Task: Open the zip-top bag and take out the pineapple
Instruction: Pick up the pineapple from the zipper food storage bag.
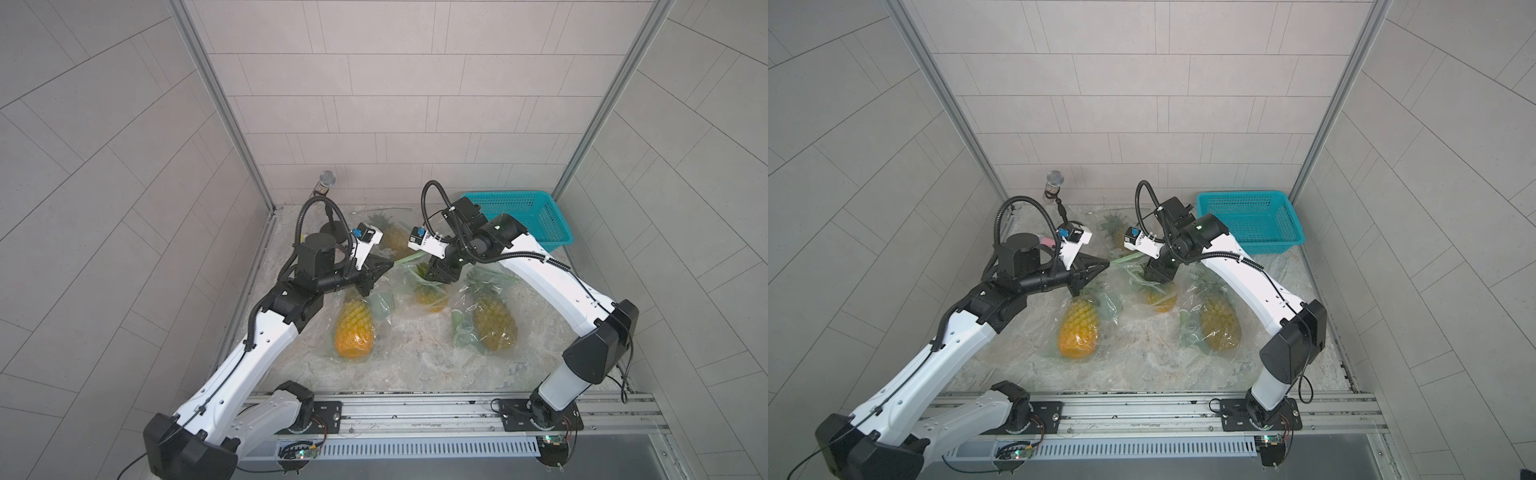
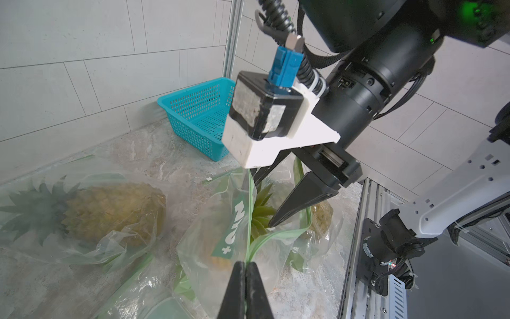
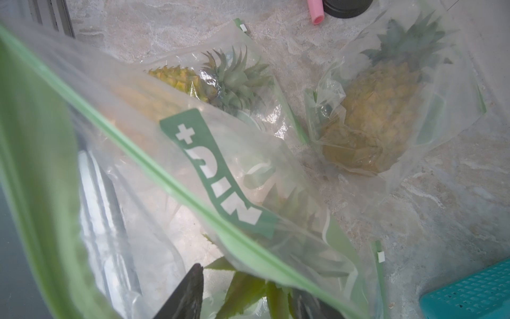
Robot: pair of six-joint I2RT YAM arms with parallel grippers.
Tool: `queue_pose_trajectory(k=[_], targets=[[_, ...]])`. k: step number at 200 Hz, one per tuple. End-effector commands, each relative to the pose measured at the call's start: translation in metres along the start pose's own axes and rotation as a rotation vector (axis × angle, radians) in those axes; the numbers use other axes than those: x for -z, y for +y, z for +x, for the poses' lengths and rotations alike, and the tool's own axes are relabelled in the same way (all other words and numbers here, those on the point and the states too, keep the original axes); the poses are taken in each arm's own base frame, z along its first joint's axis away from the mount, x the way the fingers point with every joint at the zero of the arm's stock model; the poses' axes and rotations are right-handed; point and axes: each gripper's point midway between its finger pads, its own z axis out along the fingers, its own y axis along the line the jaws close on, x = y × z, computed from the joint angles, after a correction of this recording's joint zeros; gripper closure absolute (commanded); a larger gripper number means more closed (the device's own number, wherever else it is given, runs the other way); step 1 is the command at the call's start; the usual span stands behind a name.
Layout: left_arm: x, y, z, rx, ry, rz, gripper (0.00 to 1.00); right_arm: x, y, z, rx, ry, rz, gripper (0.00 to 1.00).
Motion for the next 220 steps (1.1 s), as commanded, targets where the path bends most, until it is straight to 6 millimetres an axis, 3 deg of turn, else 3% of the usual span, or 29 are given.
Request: queue_pose_trajectory(k=[1, 88, 184, 200, 220], targets=[[-0.002, 0.002, 0.007, -0.015, 0.015, 0.004, 1.0, -0.012, -0.004, 0.002, -0.002, 0.024, 0.018, 0.46], [-0.005, 0.005, 0.011, -0.012, 0.028, -0.004, 1.0, -0.032, -0.025, 0.028, -0.023, 0.151, 0.134, 0.46], [-0.007, 0.009, 0.014, -0.006, 0.036, -0.016, 1.0, -0.039, -0.026, 0.059, -0.037, 0.286, 0.15, 0.49], [-0.006, 0.009, 0.015, -0.002, 0.037, -0.021, 1.0, -0.04, -0.025, 0.061, -0.041, 0.292, 0.141, 0.59], [-0.006, 0.01, 0.014, -0.001, 0.034, -0.029, 1.0, -0.038, -0.021, 0.058, -0.044, 0.275, 0.127, 0.83]])
